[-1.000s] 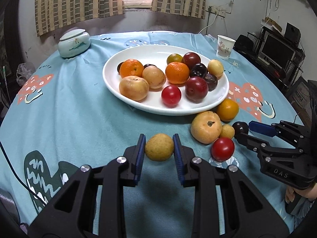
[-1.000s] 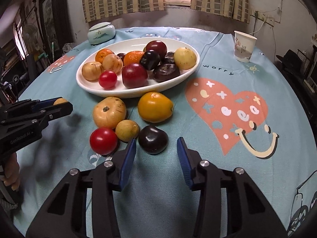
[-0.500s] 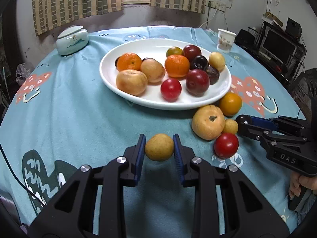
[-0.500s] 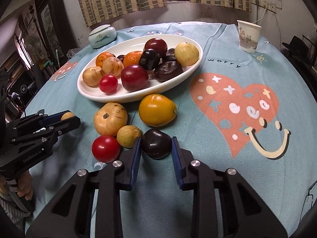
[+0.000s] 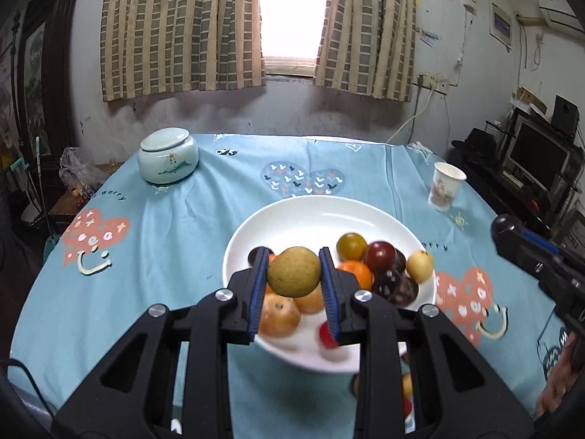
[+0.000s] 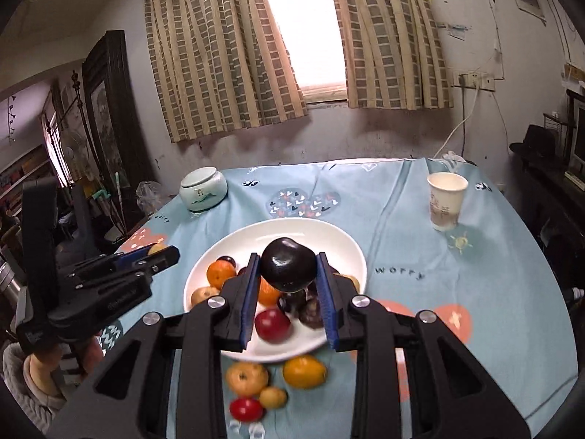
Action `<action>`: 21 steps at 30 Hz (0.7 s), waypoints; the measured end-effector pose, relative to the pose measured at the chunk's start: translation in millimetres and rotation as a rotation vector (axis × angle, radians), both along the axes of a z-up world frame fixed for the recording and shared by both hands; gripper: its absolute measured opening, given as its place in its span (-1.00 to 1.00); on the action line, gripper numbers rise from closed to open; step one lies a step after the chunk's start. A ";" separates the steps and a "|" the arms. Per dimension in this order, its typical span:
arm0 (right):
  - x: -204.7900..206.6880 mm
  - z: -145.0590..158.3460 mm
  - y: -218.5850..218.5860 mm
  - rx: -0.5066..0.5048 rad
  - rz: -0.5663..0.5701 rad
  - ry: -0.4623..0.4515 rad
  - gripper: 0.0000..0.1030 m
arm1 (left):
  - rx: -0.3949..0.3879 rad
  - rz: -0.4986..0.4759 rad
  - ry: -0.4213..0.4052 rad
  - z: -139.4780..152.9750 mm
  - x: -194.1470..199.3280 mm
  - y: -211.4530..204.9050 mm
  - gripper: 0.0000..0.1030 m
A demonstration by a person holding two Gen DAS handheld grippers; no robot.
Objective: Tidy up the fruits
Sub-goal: 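Lower the pear and plum onto the plate and open both grippers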
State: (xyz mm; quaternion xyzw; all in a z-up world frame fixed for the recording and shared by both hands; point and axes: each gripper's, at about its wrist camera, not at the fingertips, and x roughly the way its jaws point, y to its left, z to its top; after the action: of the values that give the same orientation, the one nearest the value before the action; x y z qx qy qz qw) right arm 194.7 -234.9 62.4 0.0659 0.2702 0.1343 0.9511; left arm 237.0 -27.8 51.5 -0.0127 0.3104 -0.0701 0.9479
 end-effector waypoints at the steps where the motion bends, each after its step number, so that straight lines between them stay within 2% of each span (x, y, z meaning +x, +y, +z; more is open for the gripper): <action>1: 8.1 -4.1 3.8 -0.008 0.004 0.010 -0.41 | -0.008 0.005 0.014 -4.9 9.4 -1.4 -0.45; 9: 66.1 -57.0 20.0 -0.091 0.013 0.131 -0.41 | 0.024 0.007 0.123 -54.2 50.1 -6.4 -0.45; 14: 71.0 -69.8 13.9 -0.114 -0.024 0.132 -0.38 | 0.037 0.017 0.138 -64.2 56.7 -7.1 -0.45; 15: 72.3 -71.6 13.6 -0.113 -0.022 0.144 -0.38 | 0.041 0.021 0.134 -63.9 56.7 -7.4 -0.30; 16: 74.6 -73.4 13.7 -0.117 -0.020 0.160 -0.36 | 0.044 0.026 0.130 -63.7 56.2 -7.2 0.12; 17: 73.8 -73.5 14.4 -0.115 -0.012 0.157 -0.19 | 0.051 0.036 0.120 -62.9 54.8 -7.4 0.29; 18: 72.3 -72.5 15.6 -0.115 -0.014 0.151 0.25 | 0.063 0.047 0.105 -61.4 52.6 -7.8 0.34; 19: 69.7 -70.3 16.1 -0.123 -0.026 0.140 0.32 | 0.072 0.050 0.099 -59.5 50.8 -7.9 0.34; 21: 62.2 -59.3 16.1 -0.130 -0.028 0.095 0.32 | 0.054 0.046 0.098 -55.5 48.5 -5.3 0.35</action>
State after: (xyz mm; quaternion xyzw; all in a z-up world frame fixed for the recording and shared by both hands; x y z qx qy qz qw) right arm 256.9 -218.8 3.1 0.0138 0.3223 0.0998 0.9413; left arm 285.5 -33.1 -4.0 0.0020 0.3577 -0.0390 0.9330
